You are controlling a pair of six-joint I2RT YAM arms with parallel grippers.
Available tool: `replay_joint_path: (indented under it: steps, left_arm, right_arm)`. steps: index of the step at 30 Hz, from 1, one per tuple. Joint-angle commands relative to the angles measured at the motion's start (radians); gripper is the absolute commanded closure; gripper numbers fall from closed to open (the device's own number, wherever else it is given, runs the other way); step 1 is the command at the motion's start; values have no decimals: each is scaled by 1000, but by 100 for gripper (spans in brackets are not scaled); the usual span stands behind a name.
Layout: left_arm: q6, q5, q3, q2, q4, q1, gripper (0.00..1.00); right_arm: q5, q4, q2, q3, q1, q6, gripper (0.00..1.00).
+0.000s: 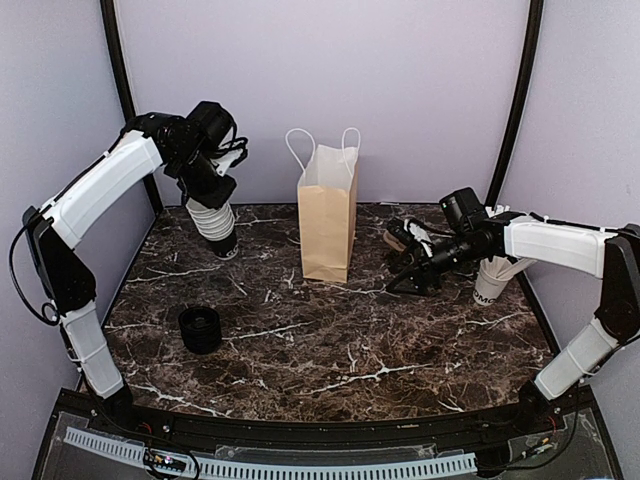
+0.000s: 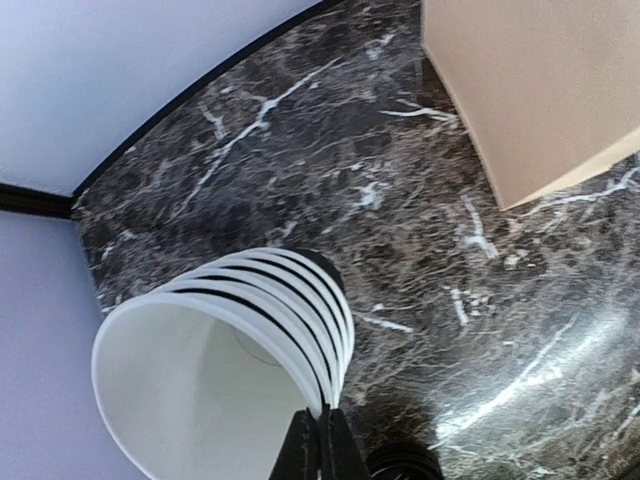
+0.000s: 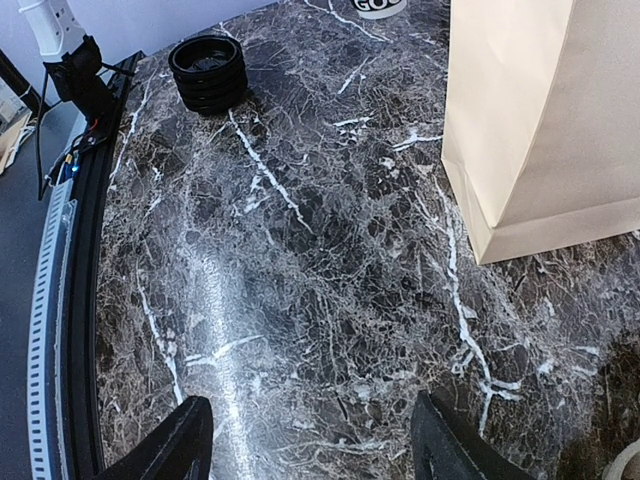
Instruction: Pack the takeout coffee
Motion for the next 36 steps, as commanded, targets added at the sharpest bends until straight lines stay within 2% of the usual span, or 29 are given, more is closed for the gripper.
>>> replay_joint_path:
  steps: [1,2,4,6,7,9,10,12,14,17,18,24,36]
  left_arm:
    - [-30,223,-5,-53,56,-18,100]
    - [-44,22,22,-37,9,-23,100]
    - [-38,-192,38,12,-40,-13,100]
    - [-30,-33,33,-4,1,-8,100]
    - [-86,-89,24,-20,16,-11,100]
    - [-100,-249,60,14,-16,-23,100]
    - [-87,-249,80,33,-59,-25,100]
    - [-86,-150,75,35,-40,-28,100]
    - [-110,-133,72,36,-48,-31,100]
    - [-100,46,62,23,-32,-27,100]
    - [-108,48,71,27,-35,-28,100]
    - [-128,-157,79,48,-105,-45,100]
    - [-175,-361,106,-15,-154,-52,100]
  right_arm:
    - [-4,0,-4,1,10,-12,31]
    - [-4,0,-2,2,11,-12,31]
    - [-8,-6,1,7,11,-12,31]
    - [-8,-9,-1,7,13,-12,31]
    - [-7,-6,-3,7,14,-12,31]
    - [-9,-5,-6,5,14,-11,31]
    - [-9,-4,-7,5,14,-11,31]
    - [-7,-5,-3,5,15,-11,31]
    - [-6,-8,-2,7,15,-12,31]
    - [-4,-6,-4,4,15,-17,31]
    - [-2,-4,-4,3,15,-18,31]
    - [3,-9,-8,2,16,-25,31]
    - [9,-13,-3,3,17,-29,31]
